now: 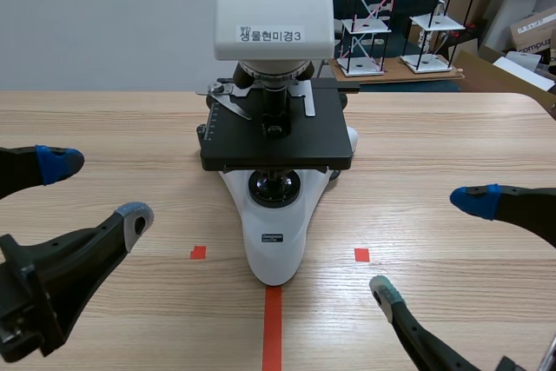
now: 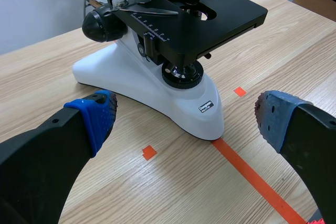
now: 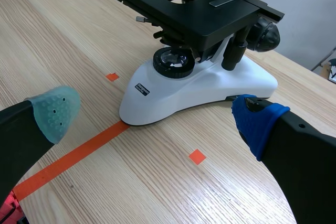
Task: Return to the home posture
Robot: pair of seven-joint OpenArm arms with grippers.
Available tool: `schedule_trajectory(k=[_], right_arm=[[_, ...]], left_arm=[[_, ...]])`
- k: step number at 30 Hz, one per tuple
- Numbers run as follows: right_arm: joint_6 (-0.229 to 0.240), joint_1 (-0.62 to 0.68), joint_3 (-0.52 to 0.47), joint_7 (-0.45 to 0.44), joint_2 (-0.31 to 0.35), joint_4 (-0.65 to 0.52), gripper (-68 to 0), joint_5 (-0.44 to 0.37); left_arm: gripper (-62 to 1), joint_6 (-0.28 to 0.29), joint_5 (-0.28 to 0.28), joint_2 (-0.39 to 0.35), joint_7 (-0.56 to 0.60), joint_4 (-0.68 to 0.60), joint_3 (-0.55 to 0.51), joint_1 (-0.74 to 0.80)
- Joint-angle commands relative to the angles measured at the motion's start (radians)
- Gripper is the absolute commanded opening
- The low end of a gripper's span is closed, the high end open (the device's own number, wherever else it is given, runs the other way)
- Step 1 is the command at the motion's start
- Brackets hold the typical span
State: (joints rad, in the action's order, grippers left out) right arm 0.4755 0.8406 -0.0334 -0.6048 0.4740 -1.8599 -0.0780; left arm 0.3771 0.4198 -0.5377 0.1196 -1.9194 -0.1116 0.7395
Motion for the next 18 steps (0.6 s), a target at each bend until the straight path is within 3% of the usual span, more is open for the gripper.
schedule_trajectory(k=[1,5,18], right_arm=[[0.002,-0.009,-0.013,-0.019,0.002,-0.006,-3.2,-0.01],[0.045,-0.009,-0.013,-0.019,0.002,-0.006,-3.2,-0.01],[0.046,-0.01,-0.013,-0.019,0.002,-0.006,-3.3,-0.009]], left_arm=[[-5.6,0.002,0.003,0.003,0.01,-0.006,-0.008,0.005],[-5.6,0.002,0.003,0.003,0.01,-0.006,-0.008,0.005],[-5.6,0.002,0.003,0.003,0.01,-0.006,-0.008,0.005]])
